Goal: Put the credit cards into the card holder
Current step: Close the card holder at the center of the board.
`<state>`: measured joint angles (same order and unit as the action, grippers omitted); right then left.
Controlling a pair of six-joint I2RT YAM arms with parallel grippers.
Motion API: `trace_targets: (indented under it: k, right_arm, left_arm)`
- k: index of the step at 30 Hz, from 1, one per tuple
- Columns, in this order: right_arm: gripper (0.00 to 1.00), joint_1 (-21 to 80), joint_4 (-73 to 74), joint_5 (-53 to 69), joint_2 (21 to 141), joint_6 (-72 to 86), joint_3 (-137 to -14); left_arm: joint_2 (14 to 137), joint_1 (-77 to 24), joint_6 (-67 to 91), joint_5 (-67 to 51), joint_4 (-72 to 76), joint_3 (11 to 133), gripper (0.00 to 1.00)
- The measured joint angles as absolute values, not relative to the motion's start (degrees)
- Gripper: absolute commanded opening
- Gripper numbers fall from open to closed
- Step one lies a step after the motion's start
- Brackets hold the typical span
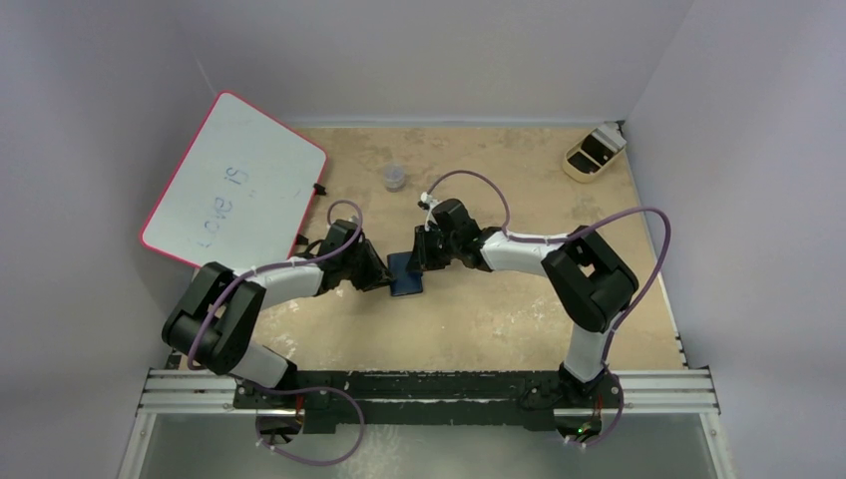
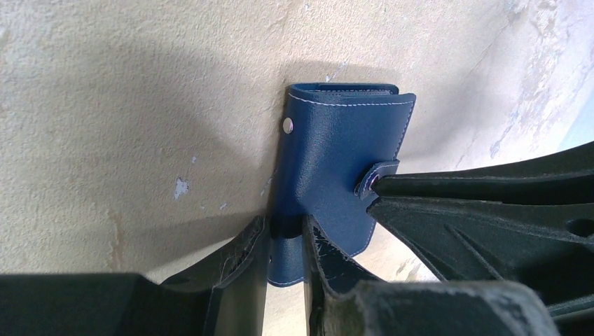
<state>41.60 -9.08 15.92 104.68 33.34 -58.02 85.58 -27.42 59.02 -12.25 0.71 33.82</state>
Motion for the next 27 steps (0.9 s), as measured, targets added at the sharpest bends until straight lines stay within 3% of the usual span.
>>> trace_targets:
  k: [27]
  right_arm:
    - [0.20,41.9,-0.5,14.2,102.9,31.1,-61.9]
  left_arm:
    - [84.2,-27.4,58.9,-10.3,-3.6,36.6,0.21]
